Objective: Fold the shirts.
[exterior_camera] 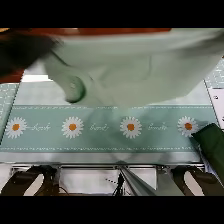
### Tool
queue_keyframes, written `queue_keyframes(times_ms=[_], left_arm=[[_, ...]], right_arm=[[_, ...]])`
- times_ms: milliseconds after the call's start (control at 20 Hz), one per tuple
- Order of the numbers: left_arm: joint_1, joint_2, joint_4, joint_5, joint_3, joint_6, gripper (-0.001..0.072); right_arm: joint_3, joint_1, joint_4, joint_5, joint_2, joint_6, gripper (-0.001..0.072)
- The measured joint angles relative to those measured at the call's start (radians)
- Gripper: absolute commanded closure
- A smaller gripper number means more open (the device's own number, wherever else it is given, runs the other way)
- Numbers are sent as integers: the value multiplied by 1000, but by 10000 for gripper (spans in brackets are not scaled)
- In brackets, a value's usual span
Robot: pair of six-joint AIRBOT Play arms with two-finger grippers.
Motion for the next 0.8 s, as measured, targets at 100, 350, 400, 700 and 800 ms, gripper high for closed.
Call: queue_keyframes(times_ms=[100,350,400,700,800], left_arm=[[84,53,66,-30,153,-44,689],[208,107,241,-214,475,-194,689],[217,111,272,-265,518,-222,689],[241,119,386,-543,657,-370,689],[249,118,442,-630,654,-407,689]], right_arm=[[86,0,-24,-4,60,39,691],[248,0,-74,84,144,103,691],[275,0,-85,120,150,109,691],[367,0,-173,352,158,117,691],[375,0,-182,457,127,109,691]])
